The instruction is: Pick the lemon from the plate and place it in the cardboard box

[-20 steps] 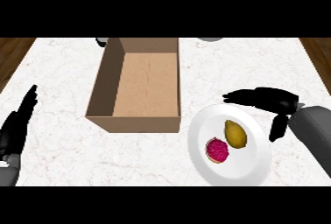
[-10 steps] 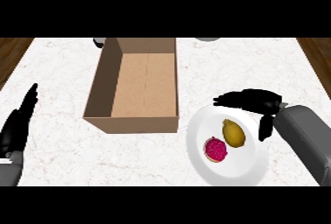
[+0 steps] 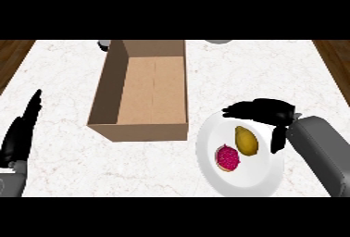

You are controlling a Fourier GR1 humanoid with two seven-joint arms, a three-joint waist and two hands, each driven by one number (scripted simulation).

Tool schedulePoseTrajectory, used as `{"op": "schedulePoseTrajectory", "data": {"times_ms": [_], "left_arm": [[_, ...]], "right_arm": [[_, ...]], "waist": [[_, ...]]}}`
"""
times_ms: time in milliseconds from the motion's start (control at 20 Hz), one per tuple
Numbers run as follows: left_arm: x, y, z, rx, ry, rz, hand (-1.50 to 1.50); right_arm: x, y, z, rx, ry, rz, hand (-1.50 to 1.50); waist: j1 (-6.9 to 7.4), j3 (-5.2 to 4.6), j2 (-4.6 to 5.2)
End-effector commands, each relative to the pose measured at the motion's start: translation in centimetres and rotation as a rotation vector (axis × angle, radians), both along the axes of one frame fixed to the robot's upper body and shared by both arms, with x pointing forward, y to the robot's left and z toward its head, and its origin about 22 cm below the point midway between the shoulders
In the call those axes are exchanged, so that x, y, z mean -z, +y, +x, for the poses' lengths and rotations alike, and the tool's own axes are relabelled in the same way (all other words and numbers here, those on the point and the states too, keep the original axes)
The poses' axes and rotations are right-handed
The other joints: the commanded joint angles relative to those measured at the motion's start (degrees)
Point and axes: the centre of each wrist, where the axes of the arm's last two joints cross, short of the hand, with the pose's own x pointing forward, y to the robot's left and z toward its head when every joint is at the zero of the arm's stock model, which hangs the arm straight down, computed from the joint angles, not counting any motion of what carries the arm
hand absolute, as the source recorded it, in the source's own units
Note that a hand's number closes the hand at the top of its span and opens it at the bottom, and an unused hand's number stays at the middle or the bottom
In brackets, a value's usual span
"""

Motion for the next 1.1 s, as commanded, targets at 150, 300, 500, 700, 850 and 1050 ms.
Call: {"op": "schedulePoseTrajectory", "data": {"times_ms": [150, 300, 500, 700, 850, 1050], "left_arm": [[-0.5, -0.1, -0.7, -0.021, -0.002, 0.004, 0.00], [-0.6, 0.5, -1.2, -0.012, 0.008, -0.013, 0.00], [0.9, 0.2, -1.2, -0.007, -0.001, -0.005, 0.00], [-0.7, -0.5, -1.9, -0.001, -0.012, -0.005, 0.00], [-2.2, 0.7, 1.0, -0.015, -0.016, 0.002, 0.00], [-0.2, 1.4, -0.6, -0.013, -0.006, -0.006, 0.00]], "right_arm": [[0.5, -1.6, -2.4, -0.080, 0.046, 0.082, -1.50], [-1.8, -0.5, -2.9, -0.092, 0.076, 0.044, -1.50], [-1.5, -0.1, -1.9, -0.067, 0.032, -0.081, -1.50], [1.5, 2.9, -2.2, -0.021, 0.051, -0.108, -1.50], [2.1, 4.9, -3.2, -0.023, 0.030, -0.130, -1.50], [2.4, 3.8, -2.5, 0.006, -0.120, -0.033, 1.50]], "waist": [[-0.04, 0.02, -0.03], [-0.33, -0.02, -0.18], [0.05, -0.01, 0.02], [0.49, 0.02, 0.00], [-0.11, -0.01, 0.05], [-0.01, 0.00, 0.13]]}}
